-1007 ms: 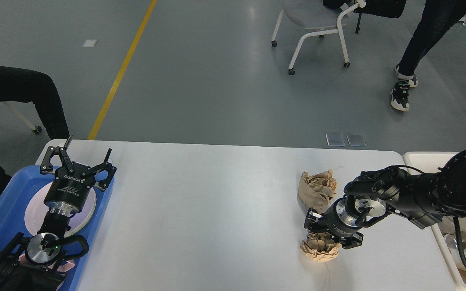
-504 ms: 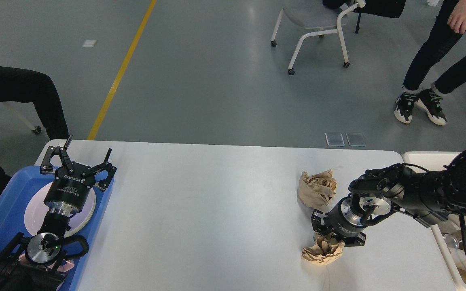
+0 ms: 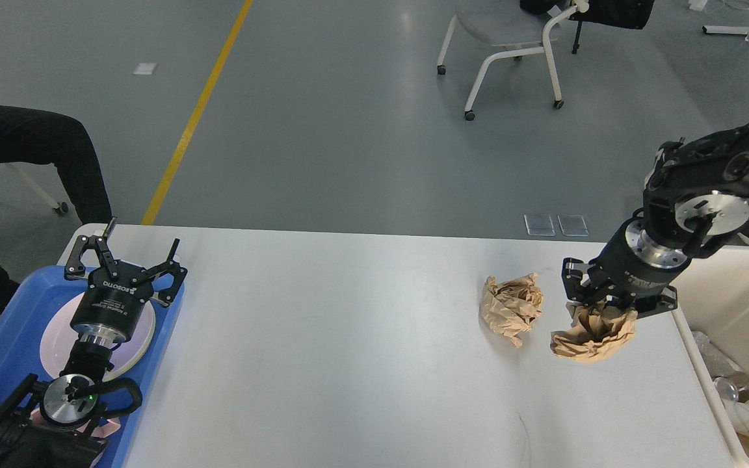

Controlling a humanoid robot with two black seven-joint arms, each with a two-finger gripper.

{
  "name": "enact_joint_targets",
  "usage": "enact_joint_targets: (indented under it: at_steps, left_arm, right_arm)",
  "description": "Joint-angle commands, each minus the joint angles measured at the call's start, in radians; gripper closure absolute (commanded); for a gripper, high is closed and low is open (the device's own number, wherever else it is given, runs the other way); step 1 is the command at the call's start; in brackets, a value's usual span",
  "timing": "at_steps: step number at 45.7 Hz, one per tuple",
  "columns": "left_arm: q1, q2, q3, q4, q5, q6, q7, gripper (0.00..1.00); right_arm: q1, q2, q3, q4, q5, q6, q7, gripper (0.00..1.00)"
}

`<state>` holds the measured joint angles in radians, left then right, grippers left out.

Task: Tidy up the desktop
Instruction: 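Carry the paper piece with the right gripper into the bin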

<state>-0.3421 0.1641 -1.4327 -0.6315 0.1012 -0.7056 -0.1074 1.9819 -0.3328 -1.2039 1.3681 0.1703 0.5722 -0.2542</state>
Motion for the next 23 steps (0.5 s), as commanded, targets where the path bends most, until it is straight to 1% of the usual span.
enact_joint_targets:
  at_steps: [1, 5, 8, 20, 23]
  left_arm:
    - [0.000, 0.000, 0.000, 0.001, 0.000, 0.000, 0.000, 0.04]
    - [0.000, 0.000, 0.000, 0.001, 0.000, 0.000, 0.000, 0.04]
    - [0.000, 0.000, 0.000, 0.001, 0.000, 0.000, -0.002, 0.04]
    - [0.000, 0.000, 0.000, 0.001, 0.000, 0.000, 0.000, 0.04]
    - [0.000, 0.000, 0.000, -0.001, 0.000, 0.000, 0.000, 0.04]
  right_arm:
    - [0.196, -0.008, -0.057, 0.112, 0.000, 0.041, 0.006, 1.00]
    - [0.285, -0.009, -0.088, 0.161, 0.000, 0.078, 0.010, 1.00]
    - [0.314, -0.008, -0.100, 0.186, 0.001, 0.081, 0.015, 1.00]
    - [0.311, -0.041, -0.123, 0.177, 0.002, 0.052, 0.015, 1.00]
    - [0.292, -0.078, -0.135, 0.148, 0.000, 0.048, 0.015, 1.00]
